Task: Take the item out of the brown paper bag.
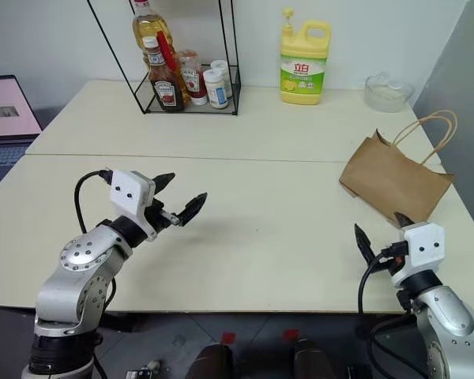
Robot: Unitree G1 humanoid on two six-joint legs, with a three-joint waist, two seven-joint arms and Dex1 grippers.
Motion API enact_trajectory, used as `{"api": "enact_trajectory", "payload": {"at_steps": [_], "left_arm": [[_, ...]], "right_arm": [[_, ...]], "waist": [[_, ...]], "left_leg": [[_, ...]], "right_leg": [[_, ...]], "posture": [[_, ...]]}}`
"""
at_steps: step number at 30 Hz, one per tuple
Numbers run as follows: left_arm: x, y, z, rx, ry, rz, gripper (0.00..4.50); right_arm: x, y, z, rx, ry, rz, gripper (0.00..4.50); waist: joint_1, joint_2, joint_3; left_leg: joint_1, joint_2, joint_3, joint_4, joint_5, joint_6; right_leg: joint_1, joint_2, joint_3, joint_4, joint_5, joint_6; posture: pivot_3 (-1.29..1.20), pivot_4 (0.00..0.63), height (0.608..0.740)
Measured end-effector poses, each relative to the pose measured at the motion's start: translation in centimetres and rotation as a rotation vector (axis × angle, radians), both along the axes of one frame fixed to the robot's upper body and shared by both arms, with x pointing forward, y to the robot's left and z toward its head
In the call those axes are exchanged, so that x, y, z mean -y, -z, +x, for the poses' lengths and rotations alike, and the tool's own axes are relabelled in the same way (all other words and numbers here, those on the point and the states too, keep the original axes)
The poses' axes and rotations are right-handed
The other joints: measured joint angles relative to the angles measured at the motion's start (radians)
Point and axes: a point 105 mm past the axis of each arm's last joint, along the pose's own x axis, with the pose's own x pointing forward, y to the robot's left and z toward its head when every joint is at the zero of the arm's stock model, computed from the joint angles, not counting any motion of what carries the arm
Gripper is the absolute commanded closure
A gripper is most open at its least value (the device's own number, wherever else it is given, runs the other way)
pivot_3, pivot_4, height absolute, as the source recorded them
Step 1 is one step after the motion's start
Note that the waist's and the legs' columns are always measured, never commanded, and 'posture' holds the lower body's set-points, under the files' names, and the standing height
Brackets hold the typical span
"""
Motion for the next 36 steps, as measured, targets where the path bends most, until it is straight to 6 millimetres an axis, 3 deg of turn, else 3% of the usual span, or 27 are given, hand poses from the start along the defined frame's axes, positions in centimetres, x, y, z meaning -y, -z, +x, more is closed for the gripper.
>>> {"api": "enact_trajectory", "payload": {"at_steps": [18,32,36], "left_arm": [[0.6,-0.5,0.1,0.015,0.029,-0.004,0.04],[1.5,-0.3,-0.8,-0.022,0.214,-0.007,0.04],[2.2,-1.1,-0.8,-0.019,0.266,-0.026,0.04]], "right_arm": [[-0.7,-0.5,0.4,0.024,-0.006,0.006,0.00],[-1.0,-0.2,0.3,0.011,-0.009,0.007,0.00],[-1.0,-0.2,0.3,0.011,-0.007,0.004,0.00]], "waist": [[0.000,0.000,0.000],[0.000,0.000,0.000],[0.000,0.000,0.000]], "left_leg": [[0.000,0.000,0.000,0.000,0.000,0.000],[0.000,0.000,0.000,0.000,0.000,0.000],[0.000,0.000,0.000,0.000,0.000,0.000]], "right_leg": [[0.000,0.000,0.000,0.000,0.000,0.000],[0.000,0.000,0.000,0.000,0.000,0.000],[0.000,0.000,0.000,0.000,0.000,0.000]], "posture": [[0.00,0.150,0.740],[0.00,0.150,0.740],[0.00,0.150,0.740]]}}
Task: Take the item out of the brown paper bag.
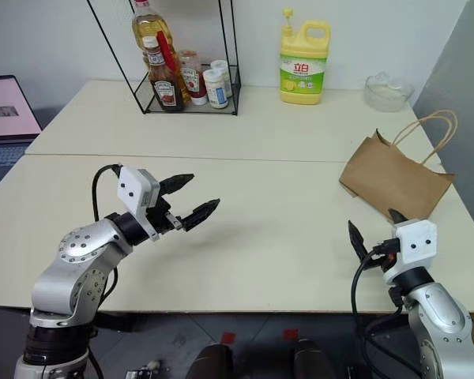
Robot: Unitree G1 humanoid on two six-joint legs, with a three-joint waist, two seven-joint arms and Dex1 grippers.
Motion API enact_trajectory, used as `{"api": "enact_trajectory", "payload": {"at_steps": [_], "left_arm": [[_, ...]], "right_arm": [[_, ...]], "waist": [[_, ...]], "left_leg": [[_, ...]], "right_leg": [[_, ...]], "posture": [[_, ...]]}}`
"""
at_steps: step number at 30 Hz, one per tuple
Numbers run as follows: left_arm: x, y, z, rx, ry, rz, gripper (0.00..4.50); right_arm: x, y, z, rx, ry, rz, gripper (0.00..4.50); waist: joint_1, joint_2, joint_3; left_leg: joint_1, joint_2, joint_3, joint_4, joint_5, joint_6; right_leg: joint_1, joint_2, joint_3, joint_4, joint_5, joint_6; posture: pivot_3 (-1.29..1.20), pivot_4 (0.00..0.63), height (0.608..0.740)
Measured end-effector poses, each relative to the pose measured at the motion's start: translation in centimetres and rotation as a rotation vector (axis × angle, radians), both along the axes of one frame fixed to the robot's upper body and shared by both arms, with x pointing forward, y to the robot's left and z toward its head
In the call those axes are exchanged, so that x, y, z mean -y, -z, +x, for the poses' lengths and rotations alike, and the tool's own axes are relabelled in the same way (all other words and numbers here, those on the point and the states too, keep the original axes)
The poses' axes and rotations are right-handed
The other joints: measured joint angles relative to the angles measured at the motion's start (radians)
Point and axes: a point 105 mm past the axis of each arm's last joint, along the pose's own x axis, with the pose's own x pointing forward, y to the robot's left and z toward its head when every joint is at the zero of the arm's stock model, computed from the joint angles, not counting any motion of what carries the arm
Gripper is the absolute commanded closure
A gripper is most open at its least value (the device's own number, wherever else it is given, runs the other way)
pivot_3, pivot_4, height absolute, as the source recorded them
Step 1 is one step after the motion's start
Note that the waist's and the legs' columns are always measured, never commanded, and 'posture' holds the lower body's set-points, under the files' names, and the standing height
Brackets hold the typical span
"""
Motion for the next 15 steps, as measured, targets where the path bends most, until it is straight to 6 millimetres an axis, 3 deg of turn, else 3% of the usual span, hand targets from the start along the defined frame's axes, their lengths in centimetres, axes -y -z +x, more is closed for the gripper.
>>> {"api": "enact_trajectory", "payload": {"at_steps": [7,15], "left_arm": [[2.5,-3.4,-0.4,0.029,0.183,-0.066,0.04],[5.2,-5.9,-0.8,0.037,0.385,-0.080,0.04]], "right_arm": [[-0.1,-0.2,0.1,0.008,-0.003,-0.003,0.00],[-0.5,-0.2,-0.2,0.002,-0.017,-0.048,0.00]], "waist": [[0.000,0.000,0.000],[0.000,0.000,0.000]], "left_leg": [[0.000,0.000,0.000,0.000,0.000,0.000],[0.000,0.000,0.000,0.000,0.000,0.000]], "right_leg": [[0.000,0.000,0.000,0.000,0.000,0.000],[0.000,0.000,0.000,0.000,0.000,0.000]], "posture": [[0.00,0.150,0.740],[0.00,0.150,0.740]]}}
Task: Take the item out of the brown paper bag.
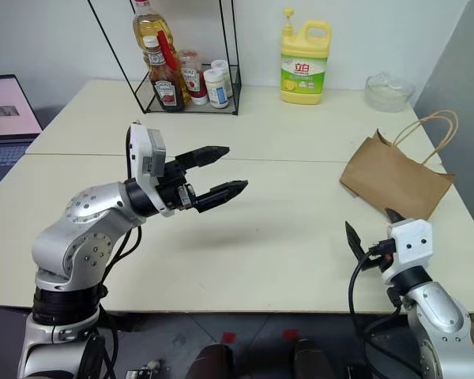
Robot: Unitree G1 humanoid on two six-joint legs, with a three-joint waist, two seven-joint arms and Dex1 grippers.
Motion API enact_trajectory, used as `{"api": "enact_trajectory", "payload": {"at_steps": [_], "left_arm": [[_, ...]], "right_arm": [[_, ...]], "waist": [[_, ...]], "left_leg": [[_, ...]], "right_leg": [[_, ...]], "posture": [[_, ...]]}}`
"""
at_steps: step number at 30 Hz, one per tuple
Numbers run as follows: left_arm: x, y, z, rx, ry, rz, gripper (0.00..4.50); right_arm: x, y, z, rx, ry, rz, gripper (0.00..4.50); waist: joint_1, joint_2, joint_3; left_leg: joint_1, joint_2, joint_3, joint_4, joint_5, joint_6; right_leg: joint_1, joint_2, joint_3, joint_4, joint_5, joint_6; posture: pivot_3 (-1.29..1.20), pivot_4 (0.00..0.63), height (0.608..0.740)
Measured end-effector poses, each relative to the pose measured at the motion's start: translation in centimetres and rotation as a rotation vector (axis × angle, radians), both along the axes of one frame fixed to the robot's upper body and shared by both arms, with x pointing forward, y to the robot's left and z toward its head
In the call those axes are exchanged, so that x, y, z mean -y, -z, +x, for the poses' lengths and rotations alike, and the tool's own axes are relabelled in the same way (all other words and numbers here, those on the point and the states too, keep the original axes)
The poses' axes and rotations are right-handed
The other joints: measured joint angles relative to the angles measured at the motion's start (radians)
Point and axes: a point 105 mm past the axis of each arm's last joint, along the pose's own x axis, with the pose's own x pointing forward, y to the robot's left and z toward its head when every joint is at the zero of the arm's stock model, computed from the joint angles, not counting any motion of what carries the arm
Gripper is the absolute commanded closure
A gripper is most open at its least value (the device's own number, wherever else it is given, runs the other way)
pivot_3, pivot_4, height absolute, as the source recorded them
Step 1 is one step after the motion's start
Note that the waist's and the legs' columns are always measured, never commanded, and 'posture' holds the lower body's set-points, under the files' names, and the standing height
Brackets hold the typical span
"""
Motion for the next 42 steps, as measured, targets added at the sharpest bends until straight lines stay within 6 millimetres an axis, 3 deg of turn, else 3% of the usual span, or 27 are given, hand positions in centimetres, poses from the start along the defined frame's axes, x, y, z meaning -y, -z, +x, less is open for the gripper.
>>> {"api": "enact_trajectory", "payload": {"at_steps": [5,11,16,20,25,29,31,35,39,42], "left_arm": [[0.8,-0.9,0.6,-0.016,0.061,-0.023,0.04],[1.4,-0.7,1.2,-0.029,0.090,-0.032,0.04],[2.4,-0.7,0.9,-0.030,0.151,-0.022,0.04],[3.0,-0.6,0.4,-0.032,0.208,-0.004,0.04],[3.4,-0.3,0.0,-0.041,0.250,0.012,0.04],[3.5,-0.2,0.0,-0.046,0.253,0.014,0.04],[3.8,-0.1,-0.3,-0.052,0.264,0.017,0.04],[3.9,0.6,-0.7,-0.064,0.271,0.018,0.04],[3.9,0.7,-0.8,-0.068,0.273,0.016,0.04],[3.9,0.7,-0.8,-0.067,0.275,0.015,0.04]], "right_arm": [[-0.4,-1.0,-0.5,0.040,-0.001,-0.026,0.00],[-0.1,-2.1,-0.8,0.067,0.029,-0.021,0.00],[1.7,-4.4,-0.7,0.119,0.118,-0.025,0.00],[3.2,-7.7,-0.5,0.208,0.198,0.029,0.00],[5.2,-9.9,1.3,0.191,0.250,0.136,0.00],[6.9,-10.1,2.9,0.124,0.254,0.195,0.00],[8.9,-10.0,4.1,0.076,0.282,0.207,0.00],[11.3,-8.9,5.8,-0.012,0.297,0.238,0.00],[12.0,-8.1,7.1,-0.075,0.268,0.259,0.00],[12.3,-8.6,8.3,-0.076,0.233,0.292,0.00]], "waist": [[0.000,0.000,0.000],[0.001,0.000,0.000],[0.001,0.000,0.000],[-0.001,0.000,0.000],[0.000,0.000,0.000],[0.000,0.000,0.000],[0.000,0.000,0.000],[0.000,0.000,0.001],[0.000,0.001,0.001],[-0.001,0.001,0.001]], "left_leg": [[0.000,0.000,0.000,0.000,0.000,0.000],[0.000,0.000,0.000,0.000,0.000,0.000],[0.000,0.000,0.000,0.000,0.000,0.000],[0.000,0.000,0.000,0.000,0.000,0.000],[0.000,0.000,0.000,0.000,0.000,0.000],[-0.001,0.000,0.000,0.000,0.000,0.000],[-0.001,-0.001,0.000,0.000,0.000,0.000],[-0.001,-0.001,0.000,-0.001,0.000,0.000],[-0.001,-0.001,0.000,0.000,0.000,0.000],[-0.001,-0.001,0.000,0.000,0.000,0.000]], "right_leg": [[0.000,0.000,0.000,0.000,0.000,0.000],[0.000,0.000,0.000,0.000,0.000,0.000],[0.000,0.000,0.000,0.000,0.000,0.000],[0.000,0.000,0.000,0.000,0.000,0.000],[0.000,0.000,0.000,0.000,0.000,0.000],[0.000,0.000,0.000,-0.001,0.000,-0.001],[0.000,-0.001,0.000,-0.002,0.000,0.000],[0.000,0.000,0.000,-0.003,0.000,-0.001],[0.000,0.000,0.000,-0.003,0.000,-0.001],[0.000,0.000,0.000,-0.003,0.000,0.000]], "posture": [[0.00,0.150,0.740],[0.00,0.150,0.740],[0.00,0.150,0.740],[0.00,0.150,0.740],[0.00,0.150,0.740],[0.00,0.150,0.740],[0.00,0.150,0.740],[0.00,0.150,0.740],[0.00,0.150,0.740],[0.00,0.150,0.740]]}}
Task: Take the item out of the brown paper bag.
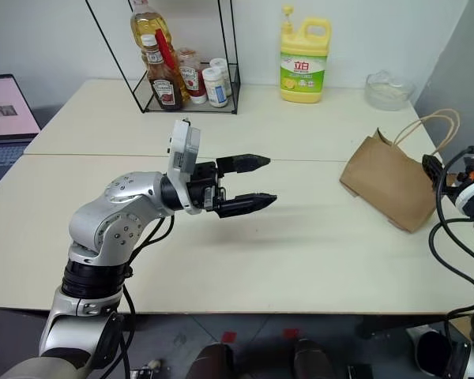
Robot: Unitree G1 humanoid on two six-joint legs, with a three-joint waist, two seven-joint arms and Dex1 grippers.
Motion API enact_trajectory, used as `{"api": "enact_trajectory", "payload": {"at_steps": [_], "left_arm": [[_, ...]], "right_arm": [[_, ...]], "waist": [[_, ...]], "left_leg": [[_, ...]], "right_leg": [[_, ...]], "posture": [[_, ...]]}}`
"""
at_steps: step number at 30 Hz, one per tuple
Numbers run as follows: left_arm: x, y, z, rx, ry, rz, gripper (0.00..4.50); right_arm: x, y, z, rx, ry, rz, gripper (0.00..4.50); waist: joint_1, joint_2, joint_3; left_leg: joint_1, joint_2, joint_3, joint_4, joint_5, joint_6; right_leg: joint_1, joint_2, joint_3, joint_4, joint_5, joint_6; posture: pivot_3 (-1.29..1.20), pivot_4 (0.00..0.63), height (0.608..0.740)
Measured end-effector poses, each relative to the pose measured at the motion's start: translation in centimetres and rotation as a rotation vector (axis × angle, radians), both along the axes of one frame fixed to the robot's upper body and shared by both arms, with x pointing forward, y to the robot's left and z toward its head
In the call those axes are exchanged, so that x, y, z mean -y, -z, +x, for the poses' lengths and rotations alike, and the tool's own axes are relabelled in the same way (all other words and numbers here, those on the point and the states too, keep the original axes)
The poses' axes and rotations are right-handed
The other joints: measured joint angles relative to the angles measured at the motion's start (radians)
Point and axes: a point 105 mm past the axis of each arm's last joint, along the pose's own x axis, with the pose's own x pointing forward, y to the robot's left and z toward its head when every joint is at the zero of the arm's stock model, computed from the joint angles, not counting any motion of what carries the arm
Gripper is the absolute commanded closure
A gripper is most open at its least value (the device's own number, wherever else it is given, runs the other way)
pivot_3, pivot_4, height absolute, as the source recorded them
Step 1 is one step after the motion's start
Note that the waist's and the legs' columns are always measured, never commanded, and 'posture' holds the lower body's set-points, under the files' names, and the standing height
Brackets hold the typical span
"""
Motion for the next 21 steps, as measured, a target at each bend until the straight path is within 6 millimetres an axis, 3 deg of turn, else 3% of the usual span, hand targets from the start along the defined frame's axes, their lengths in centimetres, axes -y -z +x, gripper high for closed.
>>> {"api": "enact_trajectory", "payload": {"at_steps": [12,15,21], "left_arm": [[0.1,0.0,0.0,0.003,-0.005,-0.005,0.04],[0.1,-0.1,0.1,0.002,-0.010,-0.009,0.00],[0.1,-0.1,0.2,0.005,-0.017,-0.009,0.00]], "right_arm": [[1.5,0.1,2.9,-0.025,-0.051,0.065,0.00],[1.5,-0.4,3.2,-0.008,-0.071,0.075,0.57],[1.2,-0.3,3.7,-0.017,-0.102,0.090,2.74]], "waist": [[0.000,0.000,0.000],[0.000,0.001,0.000],[0.000,0.001,0.000]], "left_leg": [[0.000,0.000,0.000,0.000,0.000,0.000],[0.000,0.000,0.000,0.000,0.000,0.000],[0.000,0.000,0.000,0.000,0.000,0.000]], "right_leg": [[0.000,0.000,0.000,-0.001,0.000,0.000],[0.000,0.000,0.000,-0.002,0.000,0.000],[0.000,0.000,0.000,-0.002,0.000,0.000]], "posture": [[0.00,0.150,0.740],[0.00,0.150,0.740],[0.00,0.150,0.740]]}}
